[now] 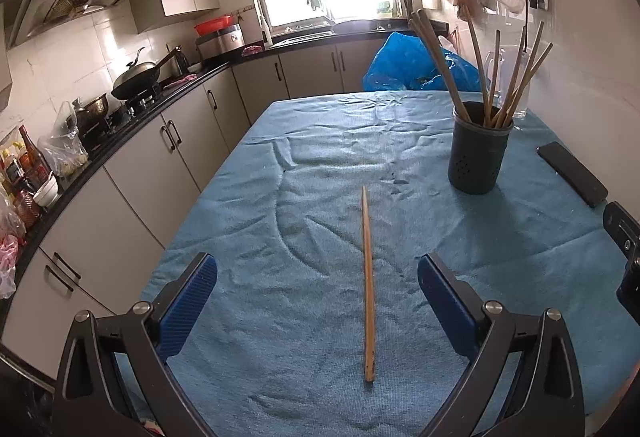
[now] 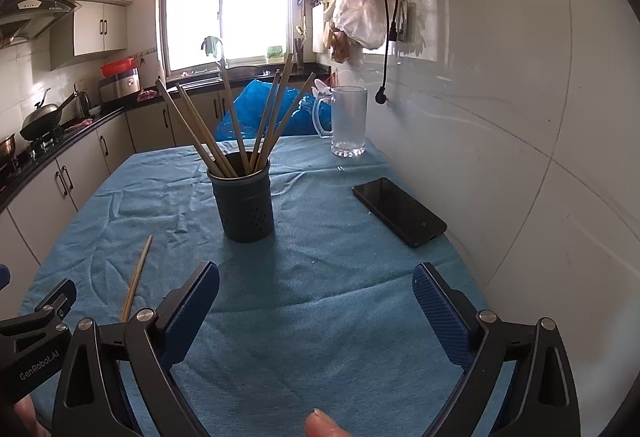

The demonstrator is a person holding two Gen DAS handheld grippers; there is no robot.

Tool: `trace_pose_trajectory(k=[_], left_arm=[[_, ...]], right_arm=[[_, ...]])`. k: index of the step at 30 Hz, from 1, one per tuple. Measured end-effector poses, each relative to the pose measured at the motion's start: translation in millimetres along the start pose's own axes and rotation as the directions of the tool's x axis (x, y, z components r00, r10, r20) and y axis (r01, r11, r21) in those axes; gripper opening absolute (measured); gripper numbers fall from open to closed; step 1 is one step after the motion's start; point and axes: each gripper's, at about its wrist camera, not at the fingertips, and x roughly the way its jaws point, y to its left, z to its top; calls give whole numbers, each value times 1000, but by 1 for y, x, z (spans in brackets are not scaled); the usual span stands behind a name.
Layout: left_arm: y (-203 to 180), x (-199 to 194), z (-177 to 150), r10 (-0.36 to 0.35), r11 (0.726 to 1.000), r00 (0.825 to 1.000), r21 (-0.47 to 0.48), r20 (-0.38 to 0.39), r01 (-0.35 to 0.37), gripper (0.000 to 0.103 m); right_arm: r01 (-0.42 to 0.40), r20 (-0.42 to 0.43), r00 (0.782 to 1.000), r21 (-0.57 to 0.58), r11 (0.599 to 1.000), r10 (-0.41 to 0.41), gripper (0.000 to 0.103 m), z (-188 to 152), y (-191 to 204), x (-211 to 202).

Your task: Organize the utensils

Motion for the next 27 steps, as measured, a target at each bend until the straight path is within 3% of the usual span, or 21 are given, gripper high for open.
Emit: trace_pose_trajectory(k=[27], left_arm=[[-1, 11, -3, 6, 1000, 1000, 3, -24, -5, 100]], right_arm=[[-4, -59, 998, -22, 1000, 2, 99, -7, 7, 16]])
